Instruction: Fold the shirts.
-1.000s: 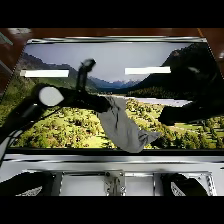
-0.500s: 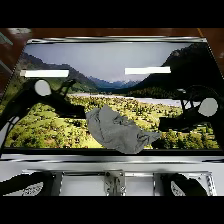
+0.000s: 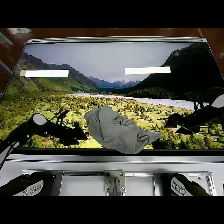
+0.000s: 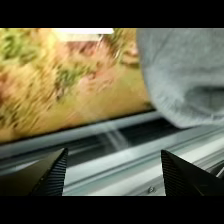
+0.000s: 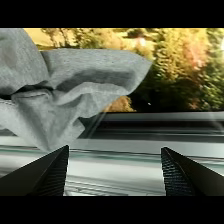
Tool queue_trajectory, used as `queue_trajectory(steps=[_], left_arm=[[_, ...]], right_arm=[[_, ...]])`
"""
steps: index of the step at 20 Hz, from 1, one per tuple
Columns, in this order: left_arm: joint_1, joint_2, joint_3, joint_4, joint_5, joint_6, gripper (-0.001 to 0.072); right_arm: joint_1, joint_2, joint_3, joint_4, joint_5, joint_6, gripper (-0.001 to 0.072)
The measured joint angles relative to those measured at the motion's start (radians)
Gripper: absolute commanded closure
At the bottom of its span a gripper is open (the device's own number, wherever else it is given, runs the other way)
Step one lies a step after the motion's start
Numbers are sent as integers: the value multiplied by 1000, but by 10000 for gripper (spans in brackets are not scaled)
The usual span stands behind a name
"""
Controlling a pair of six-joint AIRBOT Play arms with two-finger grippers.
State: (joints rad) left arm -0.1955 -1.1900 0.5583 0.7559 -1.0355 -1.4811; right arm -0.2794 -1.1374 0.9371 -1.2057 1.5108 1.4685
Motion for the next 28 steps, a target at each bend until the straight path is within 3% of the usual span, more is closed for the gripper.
queue_trajectory(steps=[3,5,6,7,8,9,10,15,20,21,22,23,25,28], left_arm=[[-84,-51,-31,-137,162,18,-4],[-128,-89,-26,-217,243,24,121],[-146,-107,-16,-246,280,27,121],[-159,-124,-3,-267,306,27,182],[-171,-142,13,-283,332,27,351],[-177,-158,26,-290,349,29,566],[-181,-172,41,-305,361,29,668],[-190,-200,71,-319,349,57,670],[-182,-194,77,-287,299,85,670],[-181,-186,77,-283,293,91,670],[-179,-177,78,-280,288,95,670],[-179,-167,79,-280,286,98,671],[-172,-137,80,-261,278,102,672],[-135,-50,113,-153,273,76,672]], right_arm=[[-2,-50,0,24,-3,-8,28],[-3,-74,0,26,-8,-11,28],[-4,-82,-2,26,-7,-13,28],[-4,-90,-6,25,-9,-14,28],[-4,-97,-17,24,-10,-15,28],[-4,-103,-34,23,-14,-18,28],[-4,-108,-60,22,-21,-22,28],[-4,-128,-204,46,-113,-31,28],[-2,-177,-266,164,-271,-9,29],[5,-192,-269,183,-300,-2,120],[17,-206,-273,200,-328,8,499],[32,-216,-275,214,-352,14,656],[62,-227,-270,238,-387,18,655],[87,-203,-211,263,-362,-77,656]])
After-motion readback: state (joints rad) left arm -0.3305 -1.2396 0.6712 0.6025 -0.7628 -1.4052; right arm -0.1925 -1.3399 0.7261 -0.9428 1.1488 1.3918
